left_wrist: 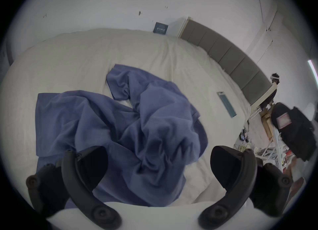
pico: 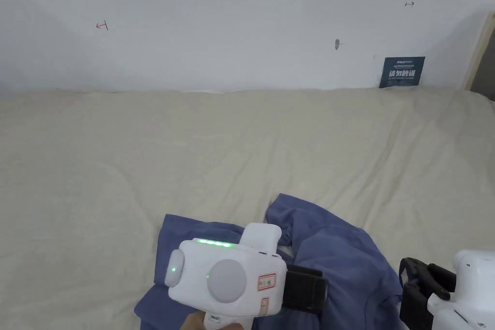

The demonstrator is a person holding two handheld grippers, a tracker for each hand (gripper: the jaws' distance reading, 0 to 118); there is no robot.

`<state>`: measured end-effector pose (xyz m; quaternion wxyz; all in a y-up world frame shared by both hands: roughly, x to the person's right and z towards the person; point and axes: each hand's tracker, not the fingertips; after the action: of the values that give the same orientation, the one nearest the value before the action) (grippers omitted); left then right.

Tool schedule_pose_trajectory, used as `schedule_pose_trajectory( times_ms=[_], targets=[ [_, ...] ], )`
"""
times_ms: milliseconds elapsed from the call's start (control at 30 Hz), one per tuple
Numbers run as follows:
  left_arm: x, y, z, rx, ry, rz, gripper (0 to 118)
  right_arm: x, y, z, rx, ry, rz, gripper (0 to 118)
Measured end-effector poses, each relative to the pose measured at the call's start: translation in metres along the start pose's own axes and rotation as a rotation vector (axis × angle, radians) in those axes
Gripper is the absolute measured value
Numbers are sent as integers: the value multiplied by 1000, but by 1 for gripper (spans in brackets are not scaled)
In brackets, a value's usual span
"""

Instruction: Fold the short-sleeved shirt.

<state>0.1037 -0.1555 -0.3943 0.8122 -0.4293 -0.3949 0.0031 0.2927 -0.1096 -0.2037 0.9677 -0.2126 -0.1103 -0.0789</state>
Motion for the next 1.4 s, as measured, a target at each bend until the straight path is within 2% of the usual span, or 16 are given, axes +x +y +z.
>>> schedule_pose_trajectory(
  times_ms=[167, 267, 300, 333, 367, 400, 433, 567, 767, 967, 1100, 1200, 1267, 1300, 1367, 1400],
  targets=[
    [-8, -2, 58, 77, 5, 27, 116, -8, 4, 7, 11, 23, 5, 4],
    [-20, -15, 93, 137, 83, 16, 116, -17, 6, 12, 18, 51, 26, 4],
    [-21, -20, 104, 144, 118, 24, 111, -20, 6, 13, 19, 64, 38, 4],
    [-28, -30, 112, 137, 131, 14, 99, -23, 6, 15, 18, 71, 47, 4],
    [-29, -35, 120, 155, 171, 1, 75, -26, 5, 16, 18, 78, 53, 4],
    [-29, -42, 126, 156, 227, -11, 34, -30, 5, 17, 17, 83, 56, 4],
    [-28, -48, 130, 137, 292, -16, 12, -33, 5, 18, 19, 89, 54, 4],
    [-36, -70, 136, 96, 329, -11, 0, -40, 3, 15, 16, 110, 42, 4],
    [-64, -81, 117, 58, 306, 47, 0, -50, 3, 9, -1, 133, 67, 4],
    [-102, -33, 94, 62, 295, 59, 0, -54, 7, -8, -1, 126, 99, 4],
    [-134, 13, 68, 56, 325, 42, 0, -53, 12, -21, -14, 124, 87, 4],
    [-157, 47, 42, 53, 361, 4, 0, -49, 17, -33, -11, 153, 28, 4],
    [-176, 63, 25, 58, 349, 22, 1, -51, 21, -42, -22, 143, 35, 4],
    [-189, 72, 13, 37, 341, 50, 23, -53, 21, -47, -26, 131, 46, 4],
    [-207, 82, -8, 14, 351, 83, 92, -53, 21, -57, -36, 130, 68, 4],
    [-216, 84, -17, -12, 358, 88, 108, -54, 21, -63, -46, 127, 76, 4]
  ],
)
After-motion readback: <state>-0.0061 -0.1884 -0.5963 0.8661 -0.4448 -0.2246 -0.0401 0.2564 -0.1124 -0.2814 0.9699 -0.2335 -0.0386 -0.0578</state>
